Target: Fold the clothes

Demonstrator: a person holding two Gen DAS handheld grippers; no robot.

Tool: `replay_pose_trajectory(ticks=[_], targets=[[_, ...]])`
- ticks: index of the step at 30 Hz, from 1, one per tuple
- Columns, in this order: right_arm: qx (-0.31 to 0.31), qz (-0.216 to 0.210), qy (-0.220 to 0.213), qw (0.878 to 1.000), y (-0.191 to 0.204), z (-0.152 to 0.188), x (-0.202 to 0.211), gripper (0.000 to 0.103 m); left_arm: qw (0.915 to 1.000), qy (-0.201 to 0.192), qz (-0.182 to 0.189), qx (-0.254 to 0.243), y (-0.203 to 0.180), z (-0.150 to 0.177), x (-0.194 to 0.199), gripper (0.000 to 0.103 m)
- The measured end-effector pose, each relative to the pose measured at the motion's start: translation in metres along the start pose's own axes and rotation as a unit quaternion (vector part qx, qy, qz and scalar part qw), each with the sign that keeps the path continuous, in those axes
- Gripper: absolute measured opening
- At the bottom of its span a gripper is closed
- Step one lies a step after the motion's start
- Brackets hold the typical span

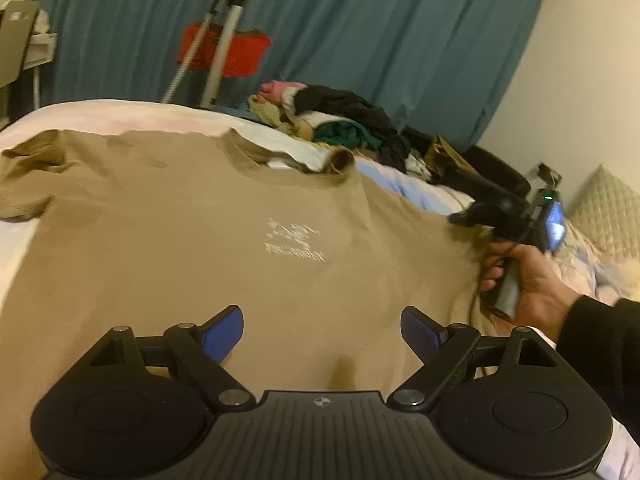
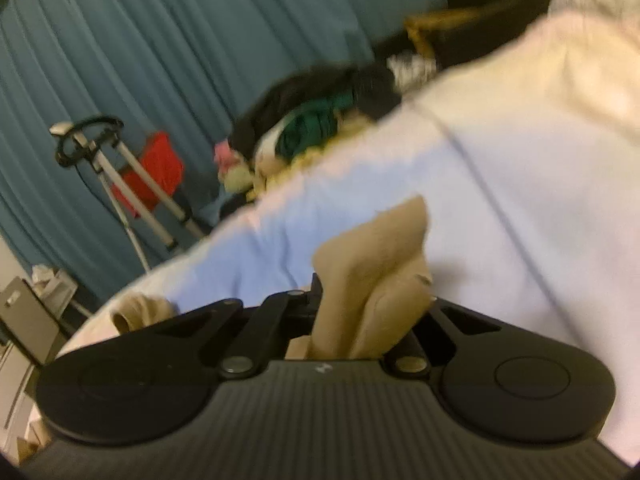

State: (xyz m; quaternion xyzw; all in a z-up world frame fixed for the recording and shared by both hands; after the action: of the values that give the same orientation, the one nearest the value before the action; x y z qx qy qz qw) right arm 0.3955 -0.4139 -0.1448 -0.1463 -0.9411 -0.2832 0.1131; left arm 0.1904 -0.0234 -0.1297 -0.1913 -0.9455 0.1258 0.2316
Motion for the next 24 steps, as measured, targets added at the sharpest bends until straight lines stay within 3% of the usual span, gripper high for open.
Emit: replay_pose_trajectory(ticks=[5, 8, 11, 15, 17, 20, 23, 24], targets=[[0.123, -0.002, -0.055, 0.991, 0.073, -0.030, 0.043, 0.006, 0.9995, -0.029, -0.006, 0.014, 0.011, -0.023, 0.029, 0.090], [0.171, 0.009, -0.086, 0.981, 0.123, -0.039, 0.066, 0.006, 0.9966, -0.072, -0.035, -0.019, 0.018, -0.043, 0.056, 0.095], [0.237, 0.019, -0.103, 0.966, 0.180, -0.030, 0.085, 0.006, 0.9935, -0.096, -0.060, -0.012, 0.035, -0.061, 0.079, 0.097], [0.329, 0.007, -0.103, 0.939, 0.248, 0.016, 0.094, 0.006, 0.9890, -0.118, -0.089, 0.006, 0.058, -0.070, 0.102, 0.097], [0.354, -0.006, -0.093, 0.931, 0.274, 0.046, 0.088, 0.006, 0.9864, -0.124, -0.108, 0.003, 0.069, -0.073, 0.106, 0.098], [0.367, -0.018, -0.077, 0.927, 0.302, 0.093, 0.074, 0.006, 0.9839, -0.138, -0.112, 0.015, 0.089, -0.066, 0.114, 0.101], [0.380, -0.024, -0.044, 0.924, 0.320, 0.134, 0.054, 0.007, 0.9826, -0.110, -0.141, 0.051, 0.111, -0.058, 0.111, 0.100], [0.384, -0.024, -0.031, 0.922, 0.324, 0.146, 0.048, 0.007, 0.9832, -0.106, -0.133, 0.065, 0.116, -0.057, 0.110, 0.100]])
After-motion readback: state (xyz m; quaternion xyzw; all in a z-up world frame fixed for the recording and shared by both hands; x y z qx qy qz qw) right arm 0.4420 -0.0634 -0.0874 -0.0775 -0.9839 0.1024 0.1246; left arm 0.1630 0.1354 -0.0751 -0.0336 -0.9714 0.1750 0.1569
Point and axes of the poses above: each gripper's, at about its wrist camera, not at the fingertips, and x roughly against the way its jaws point, y to its left, z to its underside, the point moved 2 cm from there along -x, roughly the way its jaws point, and after that the axes turned 10 degrees about -y, right-handed, at the moved point
